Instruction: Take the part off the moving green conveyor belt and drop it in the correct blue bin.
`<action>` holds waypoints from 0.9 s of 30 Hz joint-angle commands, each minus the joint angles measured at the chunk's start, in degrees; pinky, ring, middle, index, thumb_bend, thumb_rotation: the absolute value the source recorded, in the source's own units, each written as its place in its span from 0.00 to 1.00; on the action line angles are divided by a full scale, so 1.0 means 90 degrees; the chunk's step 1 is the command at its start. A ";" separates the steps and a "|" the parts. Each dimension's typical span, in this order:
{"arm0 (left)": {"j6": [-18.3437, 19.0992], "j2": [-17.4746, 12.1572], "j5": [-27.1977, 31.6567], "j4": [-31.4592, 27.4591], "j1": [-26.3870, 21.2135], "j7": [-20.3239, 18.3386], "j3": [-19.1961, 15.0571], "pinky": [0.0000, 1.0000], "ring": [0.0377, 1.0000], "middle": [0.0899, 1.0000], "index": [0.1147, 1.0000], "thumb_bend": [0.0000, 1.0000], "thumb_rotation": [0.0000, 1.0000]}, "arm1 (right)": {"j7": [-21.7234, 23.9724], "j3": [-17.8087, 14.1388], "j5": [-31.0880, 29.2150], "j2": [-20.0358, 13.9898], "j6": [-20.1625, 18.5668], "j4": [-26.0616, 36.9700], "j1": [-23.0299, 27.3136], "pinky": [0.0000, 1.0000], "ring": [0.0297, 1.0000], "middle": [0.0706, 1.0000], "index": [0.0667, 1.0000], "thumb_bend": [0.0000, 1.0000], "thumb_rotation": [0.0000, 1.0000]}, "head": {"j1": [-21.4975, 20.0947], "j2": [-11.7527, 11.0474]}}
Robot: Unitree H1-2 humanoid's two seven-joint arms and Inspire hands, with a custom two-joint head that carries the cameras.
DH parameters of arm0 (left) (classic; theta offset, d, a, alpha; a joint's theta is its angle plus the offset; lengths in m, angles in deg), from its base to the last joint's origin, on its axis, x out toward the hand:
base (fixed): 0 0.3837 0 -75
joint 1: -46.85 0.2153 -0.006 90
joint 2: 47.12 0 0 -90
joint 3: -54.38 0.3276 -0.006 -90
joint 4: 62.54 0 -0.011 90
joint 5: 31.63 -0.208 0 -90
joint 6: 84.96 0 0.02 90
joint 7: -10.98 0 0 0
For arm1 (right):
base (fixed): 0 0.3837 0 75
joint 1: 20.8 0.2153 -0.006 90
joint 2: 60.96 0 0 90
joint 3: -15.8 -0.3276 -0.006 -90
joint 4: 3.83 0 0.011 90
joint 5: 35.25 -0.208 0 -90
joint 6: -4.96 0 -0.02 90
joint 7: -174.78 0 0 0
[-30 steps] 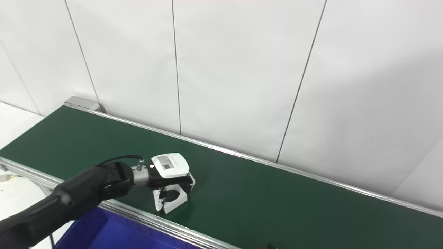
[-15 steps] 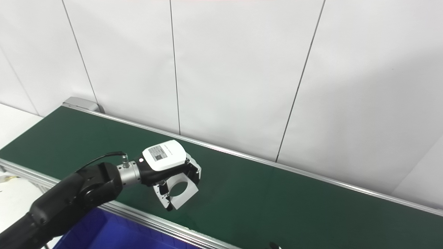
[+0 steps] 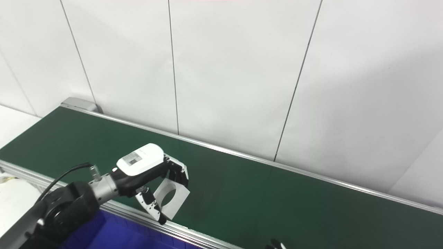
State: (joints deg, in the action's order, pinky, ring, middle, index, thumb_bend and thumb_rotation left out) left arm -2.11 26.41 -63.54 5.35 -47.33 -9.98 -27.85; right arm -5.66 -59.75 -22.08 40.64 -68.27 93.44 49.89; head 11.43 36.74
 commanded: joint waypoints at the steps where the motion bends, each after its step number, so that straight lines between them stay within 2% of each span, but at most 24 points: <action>1: 0.0136 -0.0007 0.0153 -0.0342 0.0067 0.0029 -0.0156 0.40 0.40 0.45 0.44 0.50 0.00 | 0.0117 -0.0011 -0.0049 -0.0019 0.0013 0.0363 -0.0012 0.72 0.79 0.81 0.88 0.56 0.80 | -0.0004 0.0149; 2: 0.0171 0.0011 0.0171 -0.0462 0.0142 0.0009 -0.0190 0.40 0.40 0.45 0.44 0.50 0.00 | 0.0133 -0.0022 -0.0064 -0.0031 -0.0070 0.0475 -0.0019 0.72 0.79 0.81 0.88 0.56 0.80 | -0.0020 0.0316; 3: 0.0200 0.0025 0.0184 -0.0549 0.0190 -0.0009 -0.0214 0.40 0.39 0.45 0.44 0.50 0.00 | 0.0144 -0.0028 -0.0075 -0.0040 -0.0132 0.0560 -0.0024 0.72 0.78 0.81 0.87 0.55 0.78 | -0.0025 0.0343; 4: 0.0201 0.0030 0.0197 -0.0650 0.0255 -0.0011 -0.0237 0.39 0.39 0.44 0.45 0.50 0.00 | 0.0169 -0.0039 -0.0094 -0.0065 -0.0217 0.0679 -0.0031 0.72 0.78 0.80 0.87 0.54 0.76 | -0.0044 0.0520; 5: 0.0204 0.0032 0.0206 -0.0718 0.0298 -0.0012 -0.0251 0.38 0.39 0.44 0.45 0.50 0.00 | 0.0189 -0.0047 -0.0107 -0.0082 -0.0280 0.0761 -0.0036 0.71 0.78 0.80 0.86 0.54 0.74 | -0.0044 0.0520; 7: 0.0230 0.0042 0.0231 -0.0896 0.0447 -0.0022 -0.0298 0.37 0.38 0.43 0.45 0.50 0.00 | 0.0258 -0.0096 -0.0156 -0.0127 -0.0465 0.0982 -0.0033 0.70 0.77 0.79 0.85 0.53 0.71 | -0.0068 0.0922; 12: 0.0365 0.0129 0.0295 -0.1273 0.0836 -0.0093 -0.0372 0.40 0.39 0.44 0.45 0.50 0.00 | 0.0385 -0.0228 -0.0267 -0.0211 -0.0852 0.1301 0.0035 0.68 0.75 0.79 0.84 0.55 0.67 | 0.0029 0.1299; 15: 0.0453 0.0210 0.0300 -0.1401 0.1057 -0.0188 -0.0307 0.39 0.39 0.44 0.45 0.50 0.00 | 0.0431 -0.0292 -0.0262 -0.0252 -0.1041 0.1460 0.0062 0.66 0.74 0.78 0.83 0.60 0.71 | 0.0123 0.1540; 19: 0.0463 0.0314 0.0169 -0.1469 0.1305 -0.0257 -0.0235 0.38 0.39 0.45 0.45 0.50 0.00 | 0.0501 -0.0368 -0.0378 -0.0287 -0.1165 0.1603 0.0073 0.66 0.74 0.78 0.83 0.60 0.71 | 0.0160 0.1742; 27: 0.0253 0.0489 0.0026 -0.1106 0.1847 -0.0003 -0.0309 0.39 0.39 0.46 0.44 0.50 0.00 | 0.0571 -0.0472 -0.0486 -0.0305 -0.1271 0.1719 0.0064 0.65 0.73 0.76 0.82 0.61 0.72 | 0.0125 0.1831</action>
State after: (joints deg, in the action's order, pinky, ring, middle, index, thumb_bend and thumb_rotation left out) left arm 1.71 31.03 -62.80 -4.82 -31.01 -12.31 -29.74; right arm -0.70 -63.63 -25.72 37.79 -79.75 106.59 50.16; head 12.57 53.26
